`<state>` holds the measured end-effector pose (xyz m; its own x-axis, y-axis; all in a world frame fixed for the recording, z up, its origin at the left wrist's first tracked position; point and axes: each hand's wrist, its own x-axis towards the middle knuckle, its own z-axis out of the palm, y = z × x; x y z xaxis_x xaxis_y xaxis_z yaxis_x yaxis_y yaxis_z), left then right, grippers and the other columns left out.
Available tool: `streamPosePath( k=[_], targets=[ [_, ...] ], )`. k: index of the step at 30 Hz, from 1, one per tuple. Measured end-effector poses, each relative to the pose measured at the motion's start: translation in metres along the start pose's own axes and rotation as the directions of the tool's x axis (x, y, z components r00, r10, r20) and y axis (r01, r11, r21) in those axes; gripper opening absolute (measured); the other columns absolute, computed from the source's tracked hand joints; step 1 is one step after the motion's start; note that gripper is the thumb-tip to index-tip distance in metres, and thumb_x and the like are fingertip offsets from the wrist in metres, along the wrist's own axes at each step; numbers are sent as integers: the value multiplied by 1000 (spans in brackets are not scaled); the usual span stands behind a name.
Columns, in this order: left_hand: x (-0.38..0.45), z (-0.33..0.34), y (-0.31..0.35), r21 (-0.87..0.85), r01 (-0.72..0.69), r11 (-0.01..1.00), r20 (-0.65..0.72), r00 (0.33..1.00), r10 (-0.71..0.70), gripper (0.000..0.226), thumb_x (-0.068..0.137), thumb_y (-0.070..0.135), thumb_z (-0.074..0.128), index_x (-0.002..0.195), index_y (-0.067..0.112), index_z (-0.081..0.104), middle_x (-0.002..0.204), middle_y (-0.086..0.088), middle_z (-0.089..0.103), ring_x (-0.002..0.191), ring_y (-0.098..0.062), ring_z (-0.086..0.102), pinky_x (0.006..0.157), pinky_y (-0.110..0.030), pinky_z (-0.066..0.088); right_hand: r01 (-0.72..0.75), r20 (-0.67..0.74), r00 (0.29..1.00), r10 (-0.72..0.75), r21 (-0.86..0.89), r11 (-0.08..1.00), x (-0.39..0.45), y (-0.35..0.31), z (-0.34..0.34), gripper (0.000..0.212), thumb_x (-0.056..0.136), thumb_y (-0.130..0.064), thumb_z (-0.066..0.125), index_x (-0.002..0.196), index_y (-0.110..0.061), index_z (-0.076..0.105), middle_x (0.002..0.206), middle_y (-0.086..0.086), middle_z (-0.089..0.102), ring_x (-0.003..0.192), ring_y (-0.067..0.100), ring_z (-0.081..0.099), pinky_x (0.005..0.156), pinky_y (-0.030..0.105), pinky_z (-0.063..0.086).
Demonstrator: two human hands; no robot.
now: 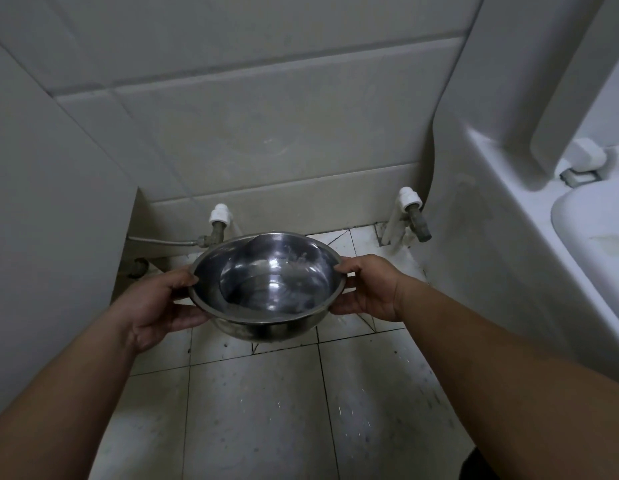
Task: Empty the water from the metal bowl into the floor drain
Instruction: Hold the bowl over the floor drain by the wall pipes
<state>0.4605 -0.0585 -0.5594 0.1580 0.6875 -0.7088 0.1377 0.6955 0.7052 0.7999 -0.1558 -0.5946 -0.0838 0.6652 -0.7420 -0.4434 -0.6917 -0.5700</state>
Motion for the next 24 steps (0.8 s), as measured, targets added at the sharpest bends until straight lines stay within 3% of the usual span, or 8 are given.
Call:
streamPosePath(
  k=[14,24],
  targets=[
    [3,-1,3,34,-11,999,-39,999,13,22,97,12,55,105,11,75,103,-17,67,64,-25,78,56,-36,64,6,-9,1000,-7,-15,1000,1,-1,1,39,95,-12,54,131,-1,60,115,25,63,92,45,72,81,53,65],
    [4,2,3,34,-11,999,-43,999,12,19,97,13,56,106,10,72,106,-17,66,66,-26,78,59,-37,64,12,-12,1000,-12,-2,1000,0,-2,0,38,94,-11,53,131,1,59,108,24,62,79,41,75,66,44,64]
  ],
)
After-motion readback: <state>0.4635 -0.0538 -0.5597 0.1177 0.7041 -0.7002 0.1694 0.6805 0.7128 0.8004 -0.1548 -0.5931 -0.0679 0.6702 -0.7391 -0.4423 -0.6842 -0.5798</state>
